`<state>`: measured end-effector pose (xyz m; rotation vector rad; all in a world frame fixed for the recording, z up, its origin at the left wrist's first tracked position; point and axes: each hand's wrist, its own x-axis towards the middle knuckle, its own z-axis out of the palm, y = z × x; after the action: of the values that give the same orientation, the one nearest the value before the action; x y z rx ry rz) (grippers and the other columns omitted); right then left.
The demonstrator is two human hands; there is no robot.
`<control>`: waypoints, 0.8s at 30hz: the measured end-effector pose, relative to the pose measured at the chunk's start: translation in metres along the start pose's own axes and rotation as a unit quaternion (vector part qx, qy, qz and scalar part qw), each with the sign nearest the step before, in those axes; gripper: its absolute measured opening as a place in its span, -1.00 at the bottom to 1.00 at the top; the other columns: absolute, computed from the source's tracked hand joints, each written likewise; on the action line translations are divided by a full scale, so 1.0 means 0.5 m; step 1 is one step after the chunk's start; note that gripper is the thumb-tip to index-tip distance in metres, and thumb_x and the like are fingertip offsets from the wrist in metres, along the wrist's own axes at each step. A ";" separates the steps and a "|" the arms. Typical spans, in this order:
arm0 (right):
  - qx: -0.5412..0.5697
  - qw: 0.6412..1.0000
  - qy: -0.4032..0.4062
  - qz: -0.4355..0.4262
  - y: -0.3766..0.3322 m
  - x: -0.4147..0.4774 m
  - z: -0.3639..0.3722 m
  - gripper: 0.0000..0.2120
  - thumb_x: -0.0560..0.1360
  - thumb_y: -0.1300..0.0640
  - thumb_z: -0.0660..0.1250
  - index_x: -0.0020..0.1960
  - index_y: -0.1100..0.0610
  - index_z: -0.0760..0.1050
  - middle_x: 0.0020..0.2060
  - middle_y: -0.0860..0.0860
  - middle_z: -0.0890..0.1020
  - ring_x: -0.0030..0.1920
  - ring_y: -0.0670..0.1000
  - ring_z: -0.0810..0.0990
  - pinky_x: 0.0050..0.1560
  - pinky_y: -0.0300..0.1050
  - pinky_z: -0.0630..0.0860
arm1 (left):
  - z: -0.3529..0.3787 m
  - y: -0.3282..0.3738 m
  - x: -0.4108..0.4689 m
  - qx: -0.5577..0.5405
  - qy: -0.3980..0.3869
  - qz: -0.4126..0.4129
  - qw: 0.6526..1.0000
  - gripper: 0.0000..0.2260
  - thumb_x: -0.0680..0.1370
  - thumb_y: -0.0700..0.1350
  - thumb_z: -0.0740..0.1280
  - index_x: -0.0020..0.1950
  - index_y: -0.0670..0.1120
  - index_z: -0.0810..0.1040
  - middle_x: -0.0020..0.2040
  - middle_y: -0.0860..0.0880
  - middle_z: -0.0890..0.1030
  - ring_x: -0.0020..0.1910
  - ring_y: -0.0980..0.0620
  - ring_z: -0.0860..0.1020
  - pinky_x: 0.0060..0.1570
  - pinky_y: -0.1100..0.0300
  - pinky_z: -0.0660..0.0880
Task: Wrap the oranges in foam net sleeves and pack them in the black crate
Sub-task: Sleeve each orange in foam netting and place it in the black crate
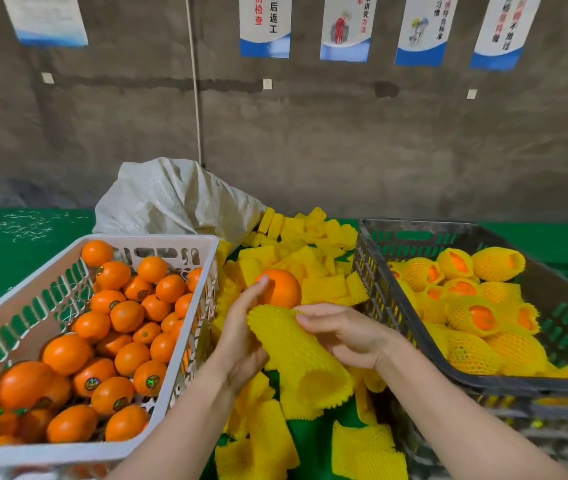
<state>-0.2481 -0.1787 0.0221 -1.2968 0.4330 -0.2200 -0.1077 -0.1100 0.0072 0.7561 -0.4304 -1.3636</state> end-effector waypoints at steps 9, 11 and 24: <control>-0.182 0.933 0.262 -0.168 0.015 -0.023 0.007 -0.84 0.53 0.25 0.27 -0.06 0.35 0.55 -0.04 0.24 0.56 0.00 0.15 0.53 0.08 -0.03 0.44 | 0.014 -0.046 -0.014 -0.070 0.046 0.072 0.994 -0.50 0.38 -0.18 0.36 0.32 0.04 0.45 0.17 -0.23 0.56 0.08 -0.21 0.57 -0.02 -0.08 0.54; -0.229 0.899 0.284 -0.241 0.016 -0.025 0.013 -0.87 0.54 0.28 0.25 -0.13 0.30 0.52 -0.15 0.19 0.51 -0.10 0.10 0.48 -0.07 -0.09 0.40 | 0.020 -0.057 -0.018 -0.076 0.054 0.066 0.993 -0.52 0.39 -0.15 0.36 0.31 0.06 0.45 0.17 -0.21 0.58 0.11 -0.21 0.57 -0.01 -0.09 0.55; -0.084 0.985 0.015 -0.153 0.043 -0.032 0.027 -0.83 0.52 0.23 0.18 0.07 0.17 0.47 -0.10 0.03 0.61 -0.08 -0.07 0.59 0.02 -0.17 0.51 | 0.016 -0.065 -0.033 -0.083 0.117 0.037 0.989 -0.54 0.53 -0.15 0.30 0.41 -0.05 0.28 0.10 -0.20 0.56 0.06 -0.20 0.56 0.03 -0.12 0.49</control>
<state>-0.2583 -0.1551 0.0072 -1.5258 0.2801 -0.4695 -0.1393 -0.0969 -0.0076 0.7441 -0.1556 -1.2084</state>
